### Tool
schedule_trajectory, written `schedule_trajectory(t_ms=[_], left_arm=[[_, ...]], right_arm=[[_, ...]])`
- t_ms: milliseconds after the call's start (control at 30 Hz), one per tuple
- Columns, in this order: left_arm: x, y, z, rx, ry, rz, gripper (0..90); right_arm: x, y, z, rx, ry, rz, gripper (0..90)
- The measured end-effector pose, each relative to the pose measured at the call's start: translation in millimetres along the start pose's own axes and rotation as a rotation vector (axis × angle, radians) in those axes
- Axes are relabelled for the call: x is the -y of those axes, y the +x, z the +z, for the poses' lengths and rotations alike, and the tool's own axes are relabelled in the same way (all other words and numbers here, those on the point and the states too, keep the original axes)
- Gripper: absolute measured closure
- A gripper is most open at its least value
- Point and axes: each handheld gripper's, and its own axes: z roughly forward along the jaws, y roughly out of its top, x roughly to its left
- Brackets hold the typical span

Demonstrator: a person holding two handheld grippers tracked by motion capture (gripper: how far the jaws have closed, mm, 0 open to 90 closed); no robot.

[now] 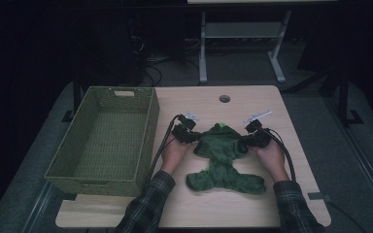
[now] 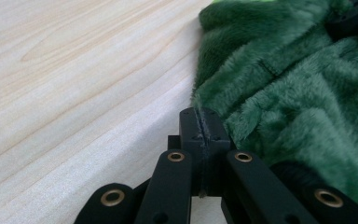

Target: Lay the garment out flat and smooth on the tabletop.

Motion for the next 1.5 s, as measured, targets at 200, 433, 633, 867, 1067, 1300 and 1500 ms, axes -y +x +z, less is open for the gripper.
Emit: schedule_trajectory(t_ms=[200, 433, 633, 867, 1067, 1300, 1500], left_arm=[[2.4, 4.5, -5.3, -0.034, -0.012, -0.008, 79.5], [-3.1, -3.9, -27.9, -0.010, -0.059, 0.006, 69.5], [-2.8, -15.6, -45.6, 0.044, -0.084, 0.018, 54.2], [11.5, -24.6, -58.5, 0.061, -0.092, 0.061, 43.2], [26.7, -35.0, -65.2, 0.055, -0.099, 0.088, 37.2], [50.7, -51.8, -81.1, 0.066, -0.101, 0.109, 28.1], [68.4, -66.4, -91.3, 0.076, -0.081, 0.130, 18.8]], right_arm=[[7.7, -5.6, -7.0, 0.010, -0.025, 0.034, 72.2], [5.6, -7.1, -40.1, 0.028, -0.106, 0.012, 69.3], [8.2, -3.9, -56.4, 0.019, -0.124, 0.015, 63.6], [16.6, 3.5, -70.4, 0.010, -0.171, 0.029, 58.2], [25.7, 9.9, -74.4, 0.002, -0.190, 0.036, 57.0], [34.0, 20.1, -80.7, 0.001, -0.198, 0.020, 57.0], [37.9, 30.9, -83.0, 0.007, -0.202, 0.006, 57.4]])
